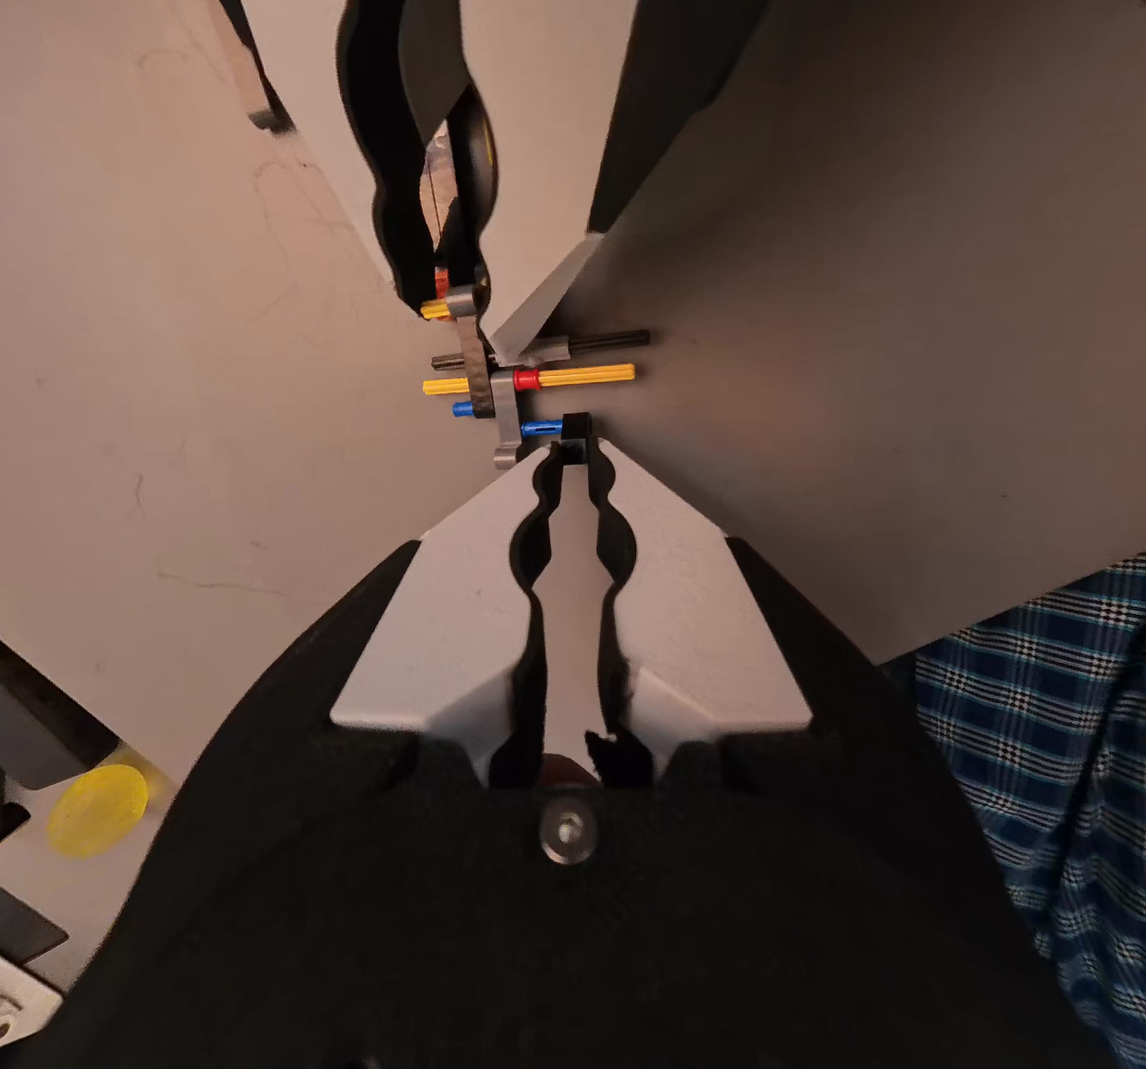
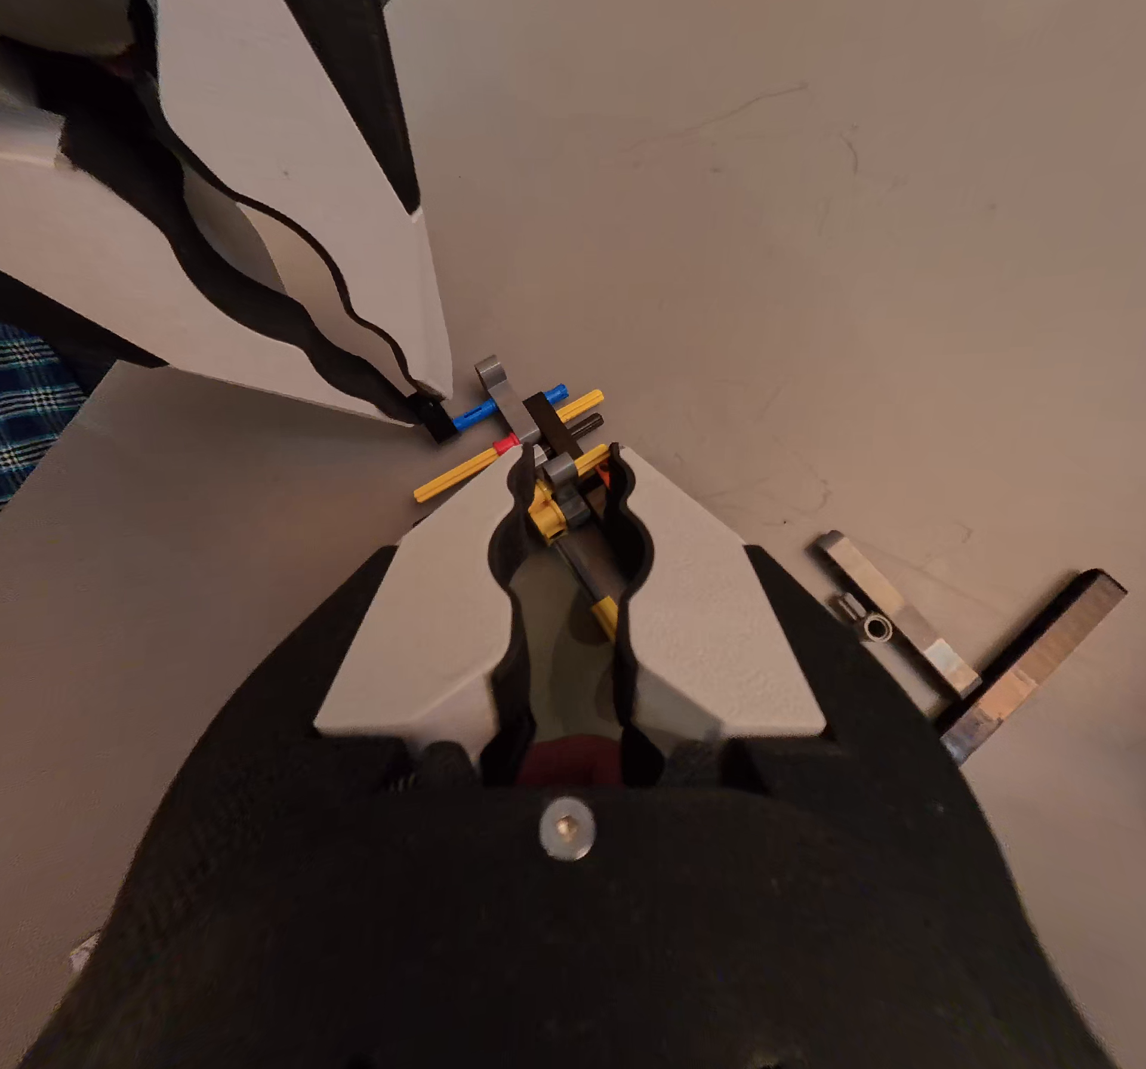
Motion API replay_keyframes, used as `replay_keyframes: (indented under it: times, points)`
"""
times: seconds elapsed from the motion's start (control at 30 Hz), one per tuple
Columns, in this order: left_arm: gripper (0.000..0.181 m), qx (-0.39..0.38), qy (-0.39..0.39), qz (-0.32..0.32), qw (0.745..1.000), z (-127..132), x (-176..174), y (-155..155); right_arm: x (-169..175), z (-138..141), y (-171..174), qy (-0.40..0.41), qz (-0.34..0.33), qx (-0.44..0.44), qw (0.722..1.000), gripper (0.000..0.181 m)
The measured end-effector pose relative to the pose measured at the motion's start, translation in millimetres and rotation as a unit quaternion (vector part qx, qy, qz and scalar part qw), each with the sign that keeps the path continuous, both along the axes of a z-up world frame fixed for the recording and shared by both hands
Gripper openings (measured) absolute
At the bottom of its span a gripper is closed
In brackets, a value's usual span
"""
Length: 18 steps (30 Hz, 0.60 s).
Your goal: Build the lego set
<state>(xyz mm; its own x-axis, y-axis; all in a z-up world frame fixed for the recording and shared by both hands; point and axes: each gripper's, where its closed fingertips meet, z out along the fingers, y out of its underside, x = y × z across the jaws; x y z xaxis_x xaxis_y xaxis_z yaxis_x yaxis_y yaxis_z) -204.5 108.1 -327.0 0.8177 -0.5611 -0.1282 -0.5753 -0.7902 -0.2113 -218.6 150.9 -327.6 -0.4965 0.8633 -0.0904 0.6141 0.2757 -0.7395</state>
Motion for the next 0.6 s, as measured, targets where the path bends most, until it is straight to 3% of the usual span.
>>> replay_keyframes:
  times: [0.47,0.6]
  points:
    - [0.006,0.029,0.003,-0.012,0.999,1.5,-8.2,-2.9,-3.4,0.1,-1.7,-0.015,-0.032,-0.015,0.999,0.021]
    - [0.006,0.04,0.017,-0.043,0.998,1.4,-7.7,-3.8,-2.7,0.0,-2.6,-0.015,-0.032,-0.015,0.999,0.021]
